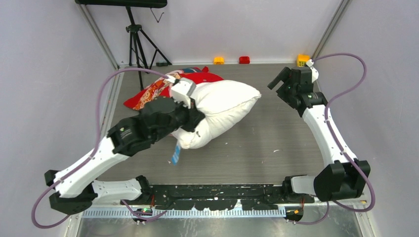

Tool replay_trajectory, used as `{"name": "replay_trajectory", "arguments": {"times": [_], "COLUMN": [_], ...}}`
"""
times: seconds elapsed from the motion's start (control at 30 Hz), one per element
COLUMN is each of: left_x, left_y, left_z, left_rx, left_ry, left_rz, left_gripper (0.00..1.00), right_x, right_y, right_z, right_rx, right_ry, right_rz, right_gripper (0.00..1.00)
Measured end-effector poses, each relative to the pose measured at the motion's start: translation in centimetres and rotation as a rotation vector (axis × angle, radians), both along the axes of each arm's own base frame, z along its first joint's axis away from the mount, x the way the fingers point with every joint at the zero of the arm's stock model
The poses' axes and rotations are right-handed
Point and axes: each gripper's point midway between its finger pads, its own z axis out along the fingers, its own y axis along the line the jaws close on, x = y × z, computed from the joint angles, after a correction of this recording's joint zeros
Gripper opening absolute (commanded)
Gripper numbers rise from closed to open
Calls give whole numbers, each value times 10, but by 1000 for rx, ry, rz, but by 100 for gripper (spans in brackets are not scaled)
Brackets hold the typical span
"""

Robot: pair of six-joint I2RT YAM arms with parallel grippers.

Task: Remove the pillowcase from the pillow

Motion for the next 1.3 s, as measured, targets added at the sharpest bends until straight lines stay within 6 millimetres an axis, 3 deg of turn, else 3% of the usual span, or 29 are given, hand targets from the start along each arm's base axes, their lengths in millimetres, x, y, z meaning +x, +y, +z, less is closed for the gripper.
{"name": "replay_trajectory", "arguments": {"times": [0.07,0.17,0.2,0.27,0.37,0.43,0.5,0.63,0.77,0.87,0.97,1.07,1.2,1.3], "left_x": [3,4,4,3,8,15,18,23,37,57,72,78,78,74], "left_y": [-19,-50,-61,-83,-106,-112,-107,-75,-20,24,52,58,49,39], "left_z": [-14,-38,-46,-65,-86,-91,-90,-58,-15,-2,-11,-36,-73,-93], "left_rx": [1,11,21,55,145,196,238,262,218,211,256,326,395,409], "left_ry": [36,99,122,181,249,263,255,173,87,63,68,106,180,216], "left_rz": [-32,-103,-128,-187,-233,-235,-225,-152,-34,99,193,207,142,79], "left_gripper": [12,53,61,71,80,84,90,95,95,95,96,96,95,96], "right_x": [-12,-34,-41,-54,-68,-72,-73,-71,-78,-91,-114,-141,-167,-176], "right_y": [-5,-10,-13,-20,-27,-26,-19,9,52,100,151,183,207,210], "right_z": [3,21,30,47,66,70,67,53,44,49,58,55,39,12], "right_rx": [-9,-22,-27,-46,-71,-82,-76,-30,14,-6,-41,-67,-112,-169], "right_ry": [6,-38,-68,-124,-182,-193,-183,-130,-86,-68,-83,-78,-39,23], "right_rz": [-14,-29,-37,-55,-71,-56,-4,155,375,574,776,915,1018,1033], "right_gripper": [98,98,98,98,97,94,92,91,91,91,92,92,92,92]}}
